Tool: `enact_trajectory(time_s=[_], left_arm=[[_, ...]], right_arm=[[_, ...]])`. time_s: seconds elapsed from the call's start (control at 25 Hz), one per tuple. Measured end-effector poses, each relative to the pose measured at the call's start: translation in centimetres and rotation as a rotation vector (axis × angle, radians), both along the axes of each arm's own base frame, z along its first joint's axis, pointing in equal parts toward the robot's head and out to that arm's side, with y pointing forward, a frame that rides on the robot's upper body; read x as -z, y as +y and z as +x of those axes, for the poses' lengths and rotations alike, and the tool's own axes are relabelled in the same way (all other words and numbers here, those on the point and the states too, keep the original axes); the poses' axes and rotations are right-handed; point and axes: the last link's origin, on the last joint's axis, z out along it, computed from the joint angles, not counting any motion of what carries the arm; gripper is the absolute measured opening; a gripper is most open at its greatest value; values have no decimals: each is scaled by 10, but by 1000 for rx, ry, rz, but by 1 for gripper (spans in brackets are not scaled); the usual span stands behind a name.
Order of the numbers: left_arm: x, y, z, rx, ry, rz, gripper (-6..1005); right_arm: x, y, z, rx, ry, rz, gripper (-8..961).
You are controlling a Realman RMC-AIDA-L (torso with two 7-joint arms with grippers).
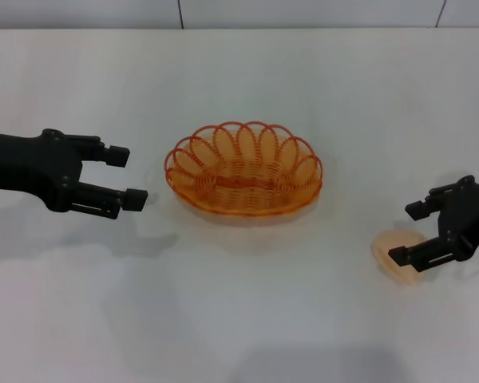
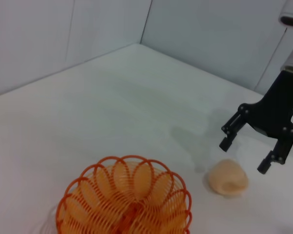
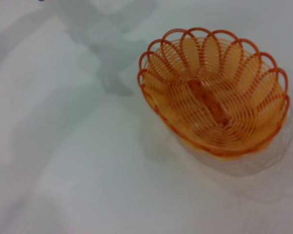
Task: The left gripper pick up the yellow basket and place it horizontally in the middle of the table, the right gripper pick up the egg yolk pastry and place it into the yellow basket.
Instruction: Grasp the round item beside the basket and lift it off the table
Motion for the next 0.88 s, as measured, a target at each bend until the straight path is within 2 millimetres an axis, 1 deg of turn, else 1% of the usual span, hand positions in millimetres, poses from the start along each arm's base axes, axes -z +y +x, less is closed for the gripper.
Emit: enact_trajectory(time_s=[0.56, 0.88], left_arm=[[1, 8, -10, -46, 32, 54, 876], [2, 9, -9, -45, 38, 52, 875]], right_arm=[[10, 6, 10, 28, 4, 21, 765], [14, 6, 13, 34, -7, 16, 756]])
